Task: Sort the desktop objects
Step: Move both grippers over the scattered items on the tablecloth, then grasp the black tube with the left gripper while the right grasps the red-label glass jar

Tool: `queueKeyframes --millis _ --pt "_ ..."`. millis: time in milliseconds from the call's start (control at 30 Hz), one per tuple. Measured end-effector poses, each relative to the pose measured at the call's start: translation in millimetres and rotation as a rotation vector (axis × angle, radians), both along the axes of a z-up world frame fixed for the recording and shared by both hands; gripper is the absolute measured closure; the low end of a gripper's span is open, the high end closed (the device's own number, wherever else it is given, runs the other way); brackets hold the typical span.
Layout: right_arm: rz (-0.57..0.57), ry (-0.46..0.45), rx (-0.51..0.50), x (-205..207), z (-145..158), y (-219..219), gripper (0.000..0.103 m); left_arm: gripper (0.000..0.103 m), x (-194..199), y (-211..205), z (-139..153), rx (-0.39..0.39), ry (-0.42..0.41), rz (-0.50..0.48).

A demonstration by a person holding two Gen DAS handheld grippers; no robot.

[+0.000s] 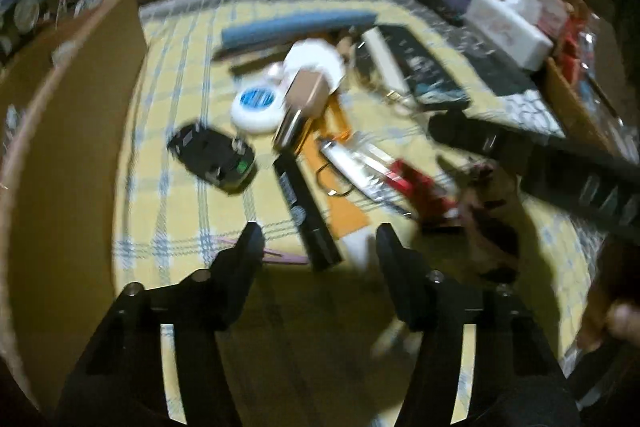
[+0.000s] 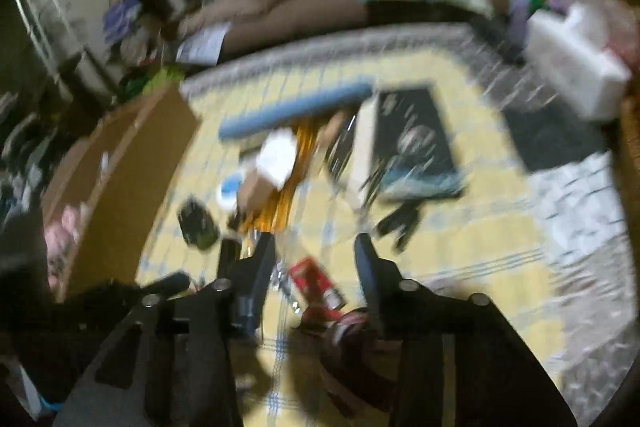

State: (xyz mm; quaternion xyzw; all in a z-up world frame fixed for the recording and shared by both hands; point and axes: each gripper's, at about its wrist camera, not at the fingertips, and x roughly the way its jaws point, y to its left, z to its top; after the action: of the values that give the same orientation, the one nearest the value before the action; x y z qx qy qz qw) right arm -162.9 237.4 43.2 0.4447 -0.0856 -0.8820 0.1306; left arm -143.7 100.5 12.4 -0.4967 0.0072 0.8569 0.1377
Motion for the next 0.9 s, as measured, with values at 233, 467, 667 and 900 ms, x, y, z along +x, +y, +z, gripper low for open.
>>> queueKeyframes --millis 233,467,667,900 --pt "0.074 -0.027 0.028 -10.1 -34.0 -7.8 0.069 0.051 -4.7 -11.5 -8.8 0.037 0.039 0.001" --pt "0.143 -0.031 0.091 -4.9 -36.1 -19.5 0.071 0.052 -2.3 -27.2 -7.5 0.072 0.054 -0.009" --pt "0.144 -0.044 0.088 -1.2 -36.9 -15.9 0.074 0.069 -2.7 -23.5 -6.6 0.046 0.046 -0.024" --pt "0.144 -0.027 0.184 3.1 -36.5 -26.6 0.077 0.051 -19.6 -4.7 -6.7 -0.015 0.033 -0.060"
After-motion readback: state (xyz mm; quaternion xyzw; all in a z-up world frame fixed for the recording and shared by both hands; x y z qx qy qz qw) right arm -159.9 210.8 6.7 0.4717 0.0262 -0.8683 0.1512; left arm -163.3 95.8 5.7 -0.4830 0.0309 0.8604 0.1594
